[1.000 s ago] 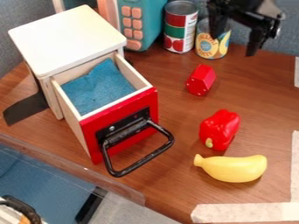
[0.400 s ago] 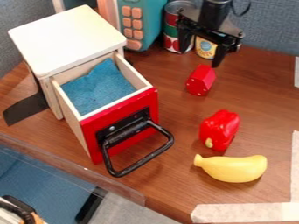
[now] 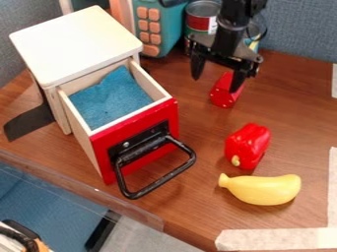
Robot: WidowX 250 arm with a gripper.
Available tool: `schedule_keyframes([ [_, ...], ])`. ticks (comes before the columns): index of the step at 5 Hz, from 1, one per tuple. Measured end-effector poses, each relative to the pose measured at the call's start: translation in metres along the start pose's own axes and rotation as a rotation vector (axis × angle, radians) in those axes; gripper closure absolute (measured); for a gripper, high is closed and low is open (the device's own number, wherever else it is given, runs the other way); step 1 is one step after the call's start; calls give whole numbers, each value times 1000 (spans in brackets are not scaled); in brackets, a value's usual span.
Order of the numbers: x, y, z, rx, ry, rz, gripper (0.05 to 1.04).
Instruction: Put the red thing inside the drawer
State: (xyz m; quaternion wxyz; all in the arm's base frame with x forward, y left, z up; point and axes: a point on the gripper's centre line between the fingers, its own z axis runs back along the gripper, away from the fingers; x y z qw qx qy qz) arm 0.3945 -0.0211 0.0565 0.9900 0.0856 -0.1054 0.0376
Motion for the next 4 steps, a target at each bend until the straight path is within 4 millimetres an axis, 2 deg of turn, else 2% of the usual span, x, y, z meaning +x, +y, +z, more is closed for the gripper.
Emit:
schedule_keyframes([
  [1,3,-5,-1,-28,-14,46,83],
  [3,21,-16,-5,-72,-37,50,83],
  [4,23,-17,-17,-67,-17,31,83],
])
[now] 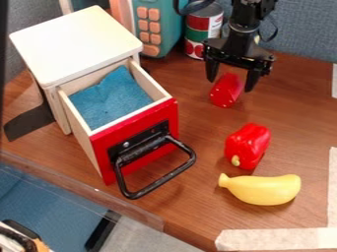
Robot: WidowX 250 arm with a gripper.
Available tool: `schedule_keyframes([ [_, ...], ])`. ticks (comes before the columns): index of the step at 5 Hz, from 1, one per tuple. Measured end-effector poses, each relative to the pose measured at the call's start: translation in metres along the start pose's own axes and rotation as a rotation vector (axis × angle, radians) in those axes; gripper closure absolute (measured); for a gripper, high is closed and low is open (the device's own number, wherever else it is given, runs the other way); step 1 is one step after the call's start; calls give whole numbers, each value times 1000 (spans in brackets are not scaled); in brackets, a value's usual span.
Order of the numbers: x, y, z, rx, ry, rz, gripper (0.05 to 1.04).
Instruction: Put the red thing inside the drawer
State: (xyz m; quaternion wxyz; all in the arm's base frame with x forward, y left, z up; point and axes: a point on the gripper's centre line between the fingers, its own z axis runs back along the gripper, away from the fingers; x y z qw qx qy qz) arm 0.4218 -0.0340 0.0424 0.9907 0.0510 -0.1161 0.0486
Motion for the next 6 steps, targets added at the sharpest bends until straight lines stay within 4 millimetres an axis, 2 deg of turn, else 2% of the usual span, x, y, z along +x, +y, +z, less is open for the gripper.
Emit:
schedule_keyframes([
  [1,-7,3,-17,6,49,-9,83],
  [2,-15,6,-27,-3,102,-9,137],
  [3,-21,6,-26,-11,103,27,242],
  [4,-26,6,-7,-42,85,19,242],
  [5,-20,7,41,-90,-9,15,242],
  [6,-25,7,85,-149,-85,-4,242],
])
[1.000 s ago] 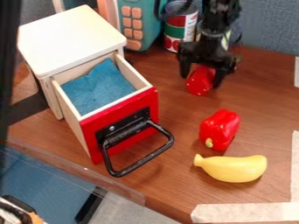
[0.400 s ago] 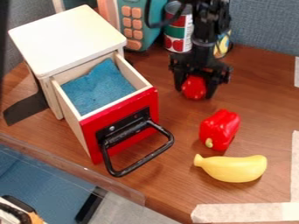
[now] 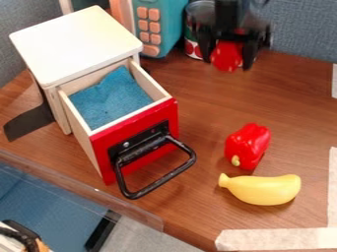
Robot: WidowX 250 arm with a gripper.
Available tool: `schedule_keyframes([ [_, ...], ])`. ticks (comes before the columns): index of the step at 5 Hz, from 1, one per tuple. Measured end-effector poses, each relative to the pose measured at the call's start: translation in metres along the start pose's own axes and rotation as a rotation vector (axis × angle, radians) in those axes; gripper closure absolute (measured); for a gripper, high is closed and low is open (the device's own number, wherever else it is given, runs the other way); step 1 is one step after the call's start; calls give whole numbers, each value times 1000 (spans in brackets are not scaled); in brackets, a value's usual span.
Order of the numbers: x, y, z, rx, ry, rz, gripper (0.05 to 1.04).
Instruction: Put the red thing inside the drawer
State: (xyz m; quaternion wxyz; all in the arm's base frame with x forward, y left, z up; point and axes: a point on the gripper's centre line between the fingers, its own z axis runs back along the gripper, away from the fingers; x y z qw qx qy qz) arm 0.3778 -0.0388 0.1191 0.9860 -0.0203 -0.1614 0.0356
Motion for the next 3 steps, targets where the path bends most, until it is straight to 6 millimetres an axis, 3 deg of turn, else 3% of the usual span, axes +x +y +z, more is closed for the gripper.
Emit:
schedule_keyframes([
  [1,-9,0,35,-48,-41,-13,242],
  [2,-22,12,53,-62,-56,-7,242],
  [3,-45,39,63,-37,-49,28,242],
])
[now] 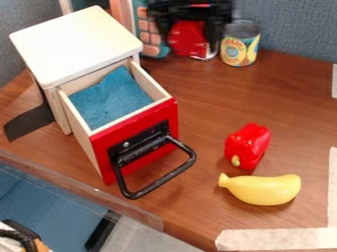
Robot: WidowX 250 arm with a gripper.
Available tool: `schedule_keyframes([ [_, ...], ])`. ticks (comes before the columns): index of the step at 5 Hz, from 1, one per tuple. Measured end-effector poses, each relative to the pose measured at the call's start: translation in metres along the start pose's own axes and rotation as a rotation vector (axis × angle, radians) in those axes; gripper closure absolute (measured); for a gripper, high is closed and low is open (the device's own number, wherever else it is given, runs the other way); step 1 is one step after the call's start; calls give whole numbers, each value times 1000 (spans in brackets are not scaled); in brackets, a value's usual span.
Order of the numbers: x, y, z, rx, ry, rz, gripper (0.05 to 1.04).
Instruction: Put the red thing inside the drawer
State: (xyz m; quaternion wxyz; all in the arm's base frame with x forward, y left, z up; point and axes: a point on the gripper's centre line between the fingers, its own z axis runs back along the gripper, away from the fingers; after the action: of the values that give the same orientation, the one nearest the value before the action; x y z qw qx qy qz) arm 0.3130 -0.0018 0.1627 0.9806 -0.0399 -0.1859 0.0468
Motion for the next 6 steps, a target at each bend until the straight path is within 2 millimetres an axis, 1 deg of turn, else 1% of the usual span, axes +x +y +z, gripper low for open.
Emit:
schedule_keyframes([
  [2,-37,52,3,62,42,59,242],
  [3,-50,78,1,109,60,94,242],
  [4,-58,90,-4,121,63,109,242],
  [5,-68,96,-20,137,101,110,242],
  [6,-69,100,-28,151,106,97,242],
])
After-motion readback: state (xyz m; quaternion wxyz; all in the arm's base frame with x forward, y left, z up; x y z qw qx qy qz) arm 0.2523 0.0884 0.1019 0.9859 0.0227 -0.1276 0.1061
